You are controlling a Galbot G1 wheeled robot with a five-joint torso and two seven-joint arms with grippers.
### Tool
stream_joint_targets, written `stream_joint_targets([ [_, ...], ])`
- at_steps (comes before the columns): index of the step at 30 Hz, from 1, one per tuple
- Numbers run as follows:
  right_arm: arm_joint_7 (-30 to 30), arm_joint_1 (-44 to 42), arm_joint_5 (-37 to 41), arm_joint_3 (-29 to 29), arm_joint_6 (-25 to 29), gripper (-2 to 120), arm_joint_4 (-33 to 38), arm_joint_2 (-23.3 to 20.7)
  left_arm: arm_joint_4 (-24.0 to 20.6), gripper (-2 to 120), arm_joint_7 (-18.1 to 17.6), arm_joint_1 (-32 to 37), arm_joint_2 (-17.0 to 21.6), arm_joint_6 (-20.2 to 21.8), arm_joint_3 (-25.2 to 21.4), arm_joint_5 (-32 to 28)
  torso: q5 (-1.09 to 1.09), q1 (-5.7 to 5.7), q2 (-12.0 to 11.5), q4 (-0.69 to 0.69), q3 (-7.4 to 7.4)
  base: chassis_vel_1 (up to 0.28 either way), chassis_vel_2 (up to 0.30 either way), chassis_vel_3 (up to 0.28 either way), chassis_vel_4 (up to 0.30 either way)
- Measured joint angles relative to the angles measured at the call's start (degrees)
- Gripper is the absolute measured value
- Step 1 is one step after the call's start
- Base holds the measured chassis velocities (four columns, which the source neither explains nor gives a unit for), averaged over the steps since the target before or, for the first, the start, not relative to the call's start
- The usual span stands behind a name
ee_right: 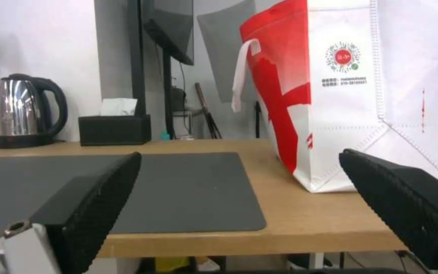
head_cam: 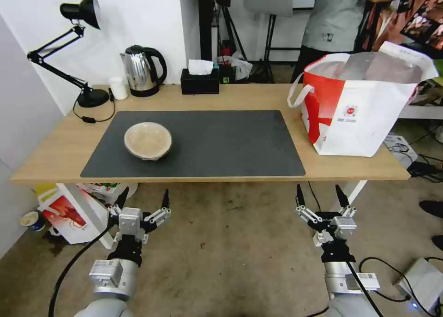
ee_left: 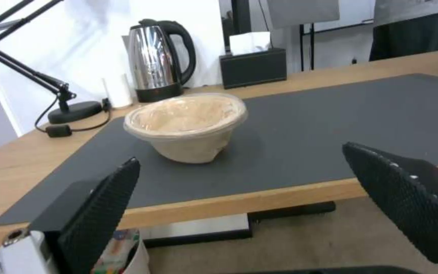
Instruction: Pick up the trash from the table and place it into the takeout bag.
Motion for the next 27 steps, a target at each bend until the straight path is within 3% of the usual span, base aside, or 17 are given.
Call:
stream_joint_targets([
  [27, -1.49, 0.91, -1.99, -0.37, 0.34, 100, 2.18, -0.60, 0.00, 100, 0.00, 0.00, 0.00, 0.00, 0.00, 0.00, 0.00, 0.01, 0.00, 0.00, 0.00, 0.000, 0.000, 0.000, 0.000],
])
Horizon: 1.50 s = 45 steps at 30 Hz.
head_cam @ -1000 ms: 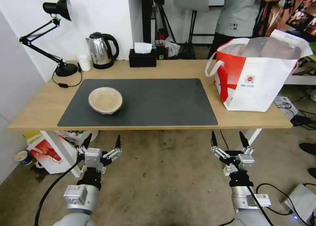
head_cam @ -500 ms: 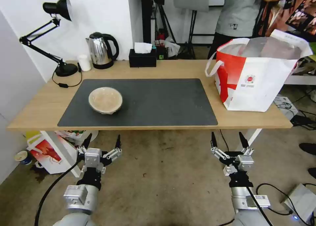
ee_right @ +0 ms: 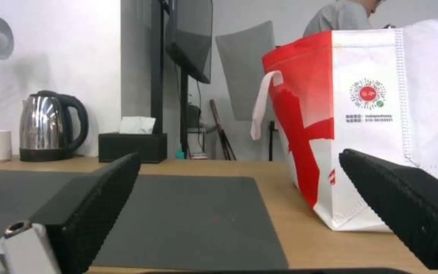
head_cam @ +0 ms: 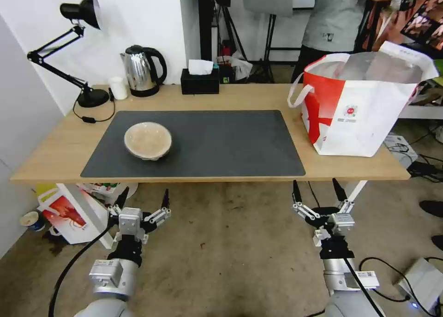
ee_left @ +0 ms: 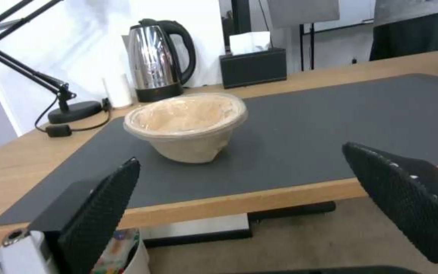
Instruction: Pick up the trash from the table and place it into the takeout bag.
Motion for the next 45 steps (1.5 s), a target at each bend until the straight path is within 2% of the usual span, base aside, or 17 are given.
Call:
stream_joint_targets([
  [45, 0.83, -0.19, -0.33, -0.21, -0.65, 100, 0.48, 0.31, 0.00, 100, 0.00, 0.00, 0.00, 0.00, 0.00, 0.00, 0.00, -0.01, 0.00, 0.00, 0.00, 0.000, 0.000, 0.000, 0.000],
])
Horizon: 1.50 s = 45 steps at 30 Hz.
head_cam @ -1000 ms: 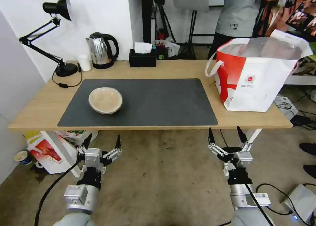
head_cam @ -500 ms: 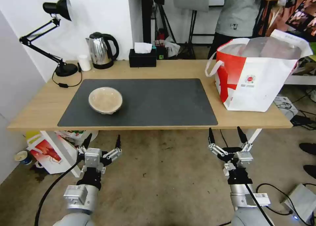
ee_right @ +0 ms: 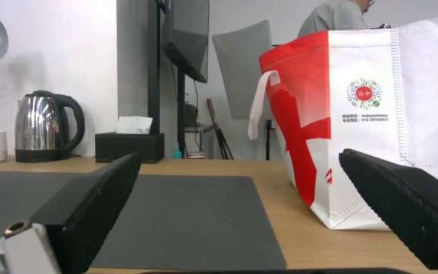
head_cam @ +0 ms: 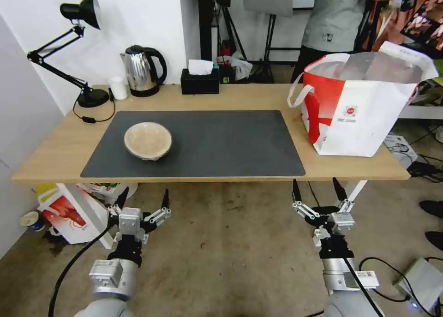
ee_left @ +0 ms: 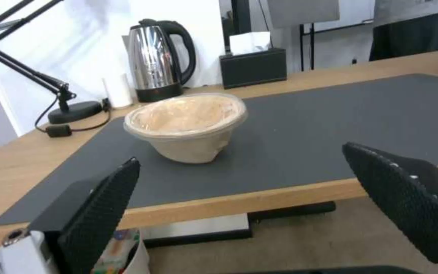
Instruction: Pick up the trash from the table and place it into the takeout bag.
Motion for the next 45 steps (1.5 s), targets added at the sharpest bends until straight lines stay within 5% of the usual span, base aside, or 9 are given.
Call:
stream_joint_targets([
  [38, 0.00, 0.00, 0.02, 0.00, 0.01, 100, -0.02, 0.00, 0.01, 100, 0.00, -0.01, 0.00, 0.00, 0.00, 0.00, 0.00, 0.00, 0.00, 0.00, 0.00, 0.000, 0.000, 0.000, 0.000],
  [45, -0.01, 0.00, 0.02, 0.00, 0.01, 100, -0.02, 0.00, 6.17, 100, 2.71, -2.20, 0.13, -4.57, -2.33, -1.54, 0.00, 0.00, 0.00, 0.00, 0.00, 0.000, 0.000, 0.000, 0.000],
])
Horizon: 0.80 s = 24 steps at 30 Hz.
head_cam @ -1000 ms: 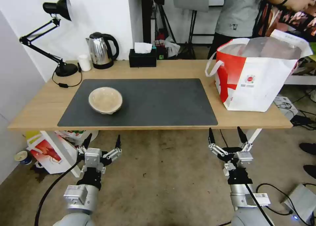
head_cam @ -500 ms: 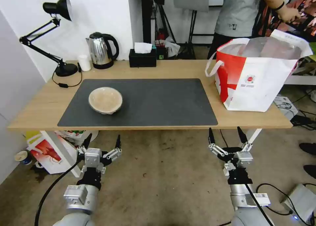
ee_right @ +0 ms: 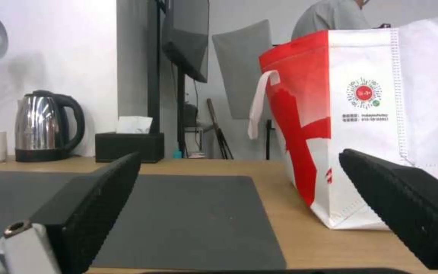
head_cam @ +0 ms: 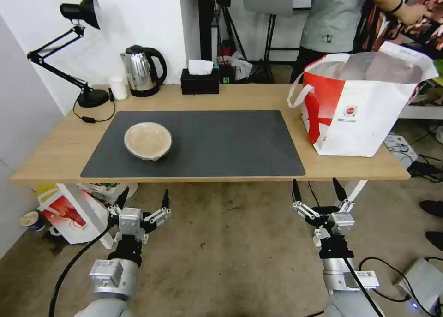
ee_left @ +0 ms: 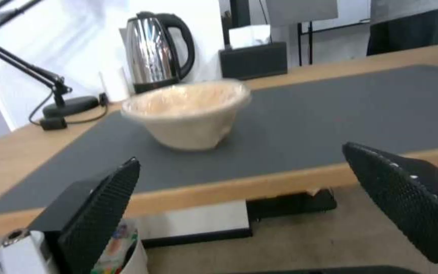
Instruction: Pick up the trash from the table and place it into the takeout bag.
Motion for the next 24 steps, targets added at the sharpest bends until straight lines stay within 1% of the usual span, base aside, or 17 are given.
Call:
stream_joint_targets([
  [2, 0.00, 0.00, 0.00, 0.00, 0.00, 100, 0.00, 0.00, 3.23, 100, 1.47, -1.15, 0.10, -2.47, -1.24, -0.90, 0.00, 0.01, 0.00, 0.00, 0.00, 0.000, 0.000, 0.000, 0.000],
  [3, 0.00, 0.00, 0.00, 0.00, 0.00, 100, 0.00, 0.00, 3.23, 100, 1.47, -1.15, 0.10, -2.47, -1.24, -0.90, 0.00, 0.01, 0.00, 0.00, 0.00, 0.000, 0.000, 0.000, 0.000],
  [5, 0.00, 0.00, 0.00, 0.00, 0.00, 100, 0.00, 0.00, 6.14, 100, 2.78, -2.15, 0.18, -4.67, -2.34, -1.70, -0.01, 0.01, 0.00, 0.00, 0.00, 0.000, 0.000, 0.000, 0.000],
  [6, 0.00, 0.00, 0.00, 0.00, 0.00, 100, 0.00, 0.00, 6.14, 100, 2.78, -2.15, 0.18, -4.67, -2.34, -1.70, -0.01, 0.01, 0.00, 0.00, 0.00, 0.000, 0.000, 0.000, 0.000],
  [7, 0.00, 0.01, 0.00, 0.00, 0.00, 100, 0.00, 0.00, 7.83, 100, 3.55, -2.76, 0.24, -6.02, -2.99, -2.15, 0.00, 0.01, 0.00, 0.00, 0.00, 0.000, 0.000, 0.000, 0.000],
  [8, 0.00, -0.01, 0.00, 0.00, 0.00, 100, 0.00, 0.00, 14.99, 100, 6.81, -5.33, 0.43, -11.41, -5.75, -4.09, -0.01, 0.01, 0.00, 0.00, 0.00, 0.000, 0.000, 0.000, 0.000],
  [10, 0.00, 0.01, 0.00, 0.00, 0.00, 100, 0.00, 0.00, 17.90, 100, 8.10, -6.34, 0.51, -13.62, -6.85, -4.88, 0.00, 0.01, 0.00, 0.00, 0.00, 0.000, 0.000, 0.000, 0.000],
  [11, 0.00, 0.01, 0.00, 0.00, 0.00, 100, 0.00, 0.00, 17.90, 100, 8.10, -6.34, 0.51, -13.62, -6.85, -4.88, 0.00, 0.01, 0.00, 0.00, 0.00, 0.000, 0.000, 0.000, 0.000],
  [12, 0.00, 0.00, 0.00, 0.00, 0.00, 100, 0.00, 0.00, 20.78, 100, 9.39, -7.37, 0.59, -15.81, -7.94, -5.66, -0.01, 0.01, 0.00, 0.00, 0.00, 0.000, 0.000, 0.000, 0.000],
  [14, 0.00, 0.00, 0.00, 0.00, 0.00, 100, 0.00, 0.00, 24.12, 100, 10.91, -8.54, 0.68, -18.37, -9.26, -6.58, 0.00, 0.01, 0.00, 0.00, 0.00, 0.000, 0.000, 0.000, 0.000],
  [15, 0.00, 0.00, 0.00, 0.00, 0.00, 100, 0.00, 0.00, 24.12, 100, 10.91, -8.54, 0.68, -18.37, -9.26, -6.58, 0.00, 0.01, 0.00, 0.00, 0.00, 0.000, 0.000, 0.000, 0.000],
  [18, 0.00, 0.00, 0.00, 0.00, 0.00, 100, 0.00, 0.00, 29.51, 100, 13.35, -10.47, 0.82, -22.44, -11.31, -8.02, 0.00, 0.01, 0.00, 0.00, 0.00, 0.000, 0.000, 0.000, 0.000],
  [19, 0.00, 0.00, 0.00, 0.00, 0.00, 100, 0.00, 0.00, 30.68, 100, 13.86, -10.87, 0.84, -23.35, -11.75, -8.34, 0.00, 0.01, 0.00, 0.00, 0.00, 0.000, 0.000, 0.000, 0.000],
  [20, 0.00, 0.00, 0.00, 0.00, 0.00, 100, 0.00, 0.00, 30.68, 100, 13.86, -10.87, 0.84, -23.35, -11.75, -8.34, 0.00, 0.01, 0.00, 0.00, 0.00, 0.000, 0.000, 0.000, 0.000],
  [21, 0.00, 0.00, 0.00, 0.00, 0.00, 100, 0.00, 0.00, 33.36, 100, 15.07, -11.82, 0.92, -25.38, -12.78, -9.07, -0.01, 0.01, 0.00, 0.00, 0.00, 0.000, 0.000, 0.000, 0.000],
  [23, 0.00, 0.00, 0.00, 0.00, 0.00, 100, 0.00, 0.00, 36.87, 100, 16.66, -13.07, 1.01, -28.02, -14.14, -10.01, 0.00, 0.01, 0.00, 0.00, 0.00, 0.000, 0.000, 0.000, 0.000],
  [24, 0.00, 0.00, 0.00, 0.00, 0.00, 100, 0.00, 0.00, 36.87, 100, 16.66, -13.07, 1.01, -28.02, -14.14, -10.01, 0.00, 0.01, 0.00, 0.00, 0.00, 0.000, 0.000, 0.000, 0.000],
])
